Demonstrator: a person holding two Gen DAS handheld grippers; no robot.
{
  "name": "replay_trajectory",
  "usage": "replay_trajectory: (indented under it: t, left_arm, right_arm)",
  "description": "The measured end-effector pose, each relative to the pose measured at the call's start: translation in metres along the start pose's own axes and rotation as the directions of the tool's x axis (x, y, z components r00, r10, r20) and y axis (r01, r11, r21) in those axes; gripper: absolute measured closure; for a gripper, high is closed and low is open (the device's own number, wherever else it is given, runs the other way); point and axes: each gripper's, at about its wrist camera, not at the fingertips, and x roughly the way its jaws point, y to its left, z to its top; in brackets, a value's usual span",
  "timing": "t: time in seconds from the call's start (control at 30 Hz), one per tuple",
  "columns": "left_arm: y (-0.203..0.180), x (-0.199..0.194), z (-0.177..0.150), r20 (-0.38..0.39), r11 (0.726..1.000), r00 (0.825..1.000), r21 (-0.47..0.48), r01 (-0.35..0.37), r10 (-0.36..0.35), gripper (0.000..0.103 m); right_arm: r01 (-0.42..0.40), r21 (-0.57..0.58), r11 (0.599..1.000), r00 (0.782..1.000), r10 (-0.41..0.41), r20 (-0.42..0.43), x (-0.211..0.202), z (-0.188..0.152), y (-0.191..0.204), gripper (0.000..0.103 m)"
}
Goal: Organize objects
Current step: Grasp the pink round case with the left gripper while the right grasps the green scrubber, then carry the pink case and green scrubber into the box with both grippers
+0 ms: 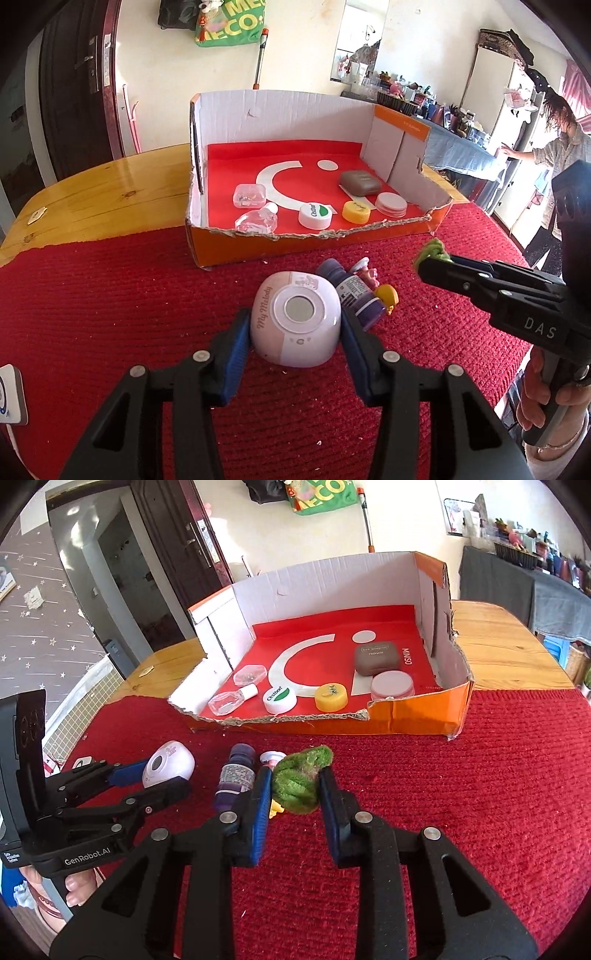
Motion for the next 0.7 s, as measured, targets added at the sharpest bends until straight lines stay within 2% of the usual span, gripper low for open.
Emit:
replay_trajectory:
  t: [0.4, 0.53, 0.7]
  left_arm:
    - [-0.006, -0.017, 0.004, 0.024, 0.999, 0.999, -0.003, 0.034, -0.034, 0.053]
    - [-0.010, -0.021, 0.024, 0.030, 0.999, 0.998, 0.005, 0.054, -0.054, 0.053]
    - [-0.014, -0.010, 0.063, 0.010, 0.997, 0.998, 0.036, 0.068, -0.068, 0.053]
  right_arm:
    - [-0.023, -0.003, 1.000, 0.999, 0.023, 0.026, -0.015, -0.005, 0.003, 0.079]
    - [-0.039, -0.041, 0.998, 0.998, 0.040, 0.043, -0.021, 0.005, 0.009, 0.079]
    - [-0.061, -0.078, 0.995, 0.998, 0.063, 0.022, -0.019, 0.032, 0.012, 0.079]
